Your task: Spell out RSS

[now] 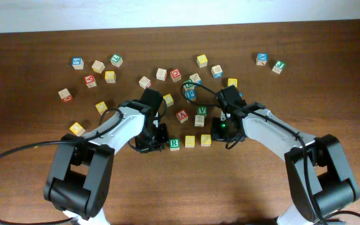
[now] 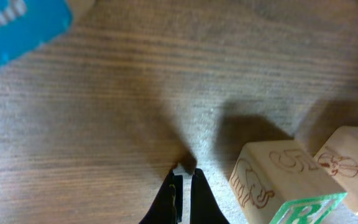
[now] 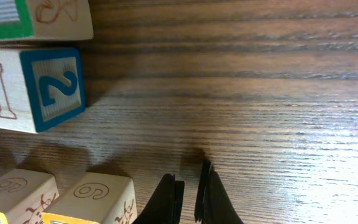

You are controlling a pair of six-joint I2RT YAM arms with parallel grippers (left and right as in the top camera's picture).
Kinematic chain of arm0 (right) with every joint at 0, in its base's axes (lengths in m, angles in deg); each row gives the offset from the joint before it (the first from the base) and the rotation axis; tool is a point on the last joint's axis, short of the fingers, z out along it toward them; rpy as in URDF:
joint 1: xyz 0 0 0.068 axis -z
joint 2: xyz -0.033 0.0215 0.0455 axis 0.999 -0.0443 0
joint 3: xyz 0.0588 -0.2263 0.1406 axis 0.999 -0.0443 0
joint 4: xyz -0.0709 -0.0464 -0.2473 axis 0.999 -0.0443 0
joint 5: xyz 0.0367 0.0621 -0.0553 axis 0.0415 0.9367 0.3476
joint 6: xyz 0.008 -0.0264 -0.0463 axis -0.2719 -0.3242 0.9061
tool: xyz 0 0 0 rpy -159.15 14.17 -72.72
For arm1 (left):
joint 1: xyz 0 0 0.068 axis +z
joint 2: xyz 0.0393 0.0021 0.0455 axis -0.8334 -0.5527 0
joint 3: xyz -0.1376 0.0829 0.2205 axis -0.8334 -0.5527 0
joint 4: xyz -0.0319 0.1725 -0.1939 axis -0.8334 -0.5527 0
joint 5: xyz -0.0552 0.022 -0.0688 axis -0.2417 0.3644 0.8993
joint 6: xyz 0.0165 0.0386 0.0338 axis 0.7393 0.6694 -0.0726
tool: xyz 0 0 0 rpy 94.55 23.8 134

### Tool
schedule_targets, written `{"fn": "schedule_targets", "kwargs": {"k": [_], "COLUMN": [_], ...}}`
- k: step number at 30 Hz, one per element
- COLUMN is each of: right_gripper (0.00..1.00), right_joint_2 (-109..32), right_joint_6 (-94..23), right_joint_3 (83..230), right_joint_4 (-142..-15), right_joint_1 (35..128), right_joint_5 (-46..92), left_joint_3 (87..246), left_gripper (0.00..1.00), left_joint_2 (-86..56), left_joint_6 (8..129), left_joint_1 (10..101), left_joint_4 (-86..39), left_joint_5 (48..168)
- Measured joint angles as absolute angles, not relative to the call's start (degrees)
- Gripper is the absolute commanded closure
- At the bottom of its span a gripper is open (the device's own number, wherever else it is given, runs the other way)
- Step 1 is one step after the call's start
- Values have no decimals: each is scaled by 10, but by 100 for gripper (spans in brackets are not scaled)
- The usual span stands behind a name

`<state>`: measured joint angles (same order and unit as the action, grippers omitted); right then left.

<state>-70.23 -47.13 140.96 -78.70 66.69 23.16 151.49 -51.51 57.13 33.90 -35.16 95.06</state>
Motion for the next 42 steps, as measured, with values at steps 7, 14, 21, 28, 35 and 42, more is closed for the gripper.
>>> {"fn": "schedule_targets", "kwargs": {"k": [7, 14, 21, 28, 35, 42], "right_gripper": [95, 95, 95, 92, 92, 92], "right_joint_2": [-706, -707, -707, -707, -707, -707], "right_joint_6": [-466, -469, -487, -514, -514, -505], "right_joint_3": [1410, 1410, 1410, 1410, 1410, 1410], "right_joint_4": [-762, -757, -790, -796, -779, -777], "right_joint_1": [645, 632, 632, 632, 632, 632], "right_joint_5": [245, 263, 278, 296, 303, 303], "left_joint_3": [1514, 1513, 1513, 1513, 1513, 1513], "left_gripper": [100, 100, 100, 100, 100, 100], "left_joint_2": [-516, -516, -516, -516, -516, -516], "left_joint_6": [571, 571, 562, 558, 558, 558], "left_joint_1": [328, 310, 308, 306, 306, 306], "left_joint_4": [-312, -288, -321, -309, -288, -291], "left_joint_5": [951, 951, 955, 955, 974, 979]}}
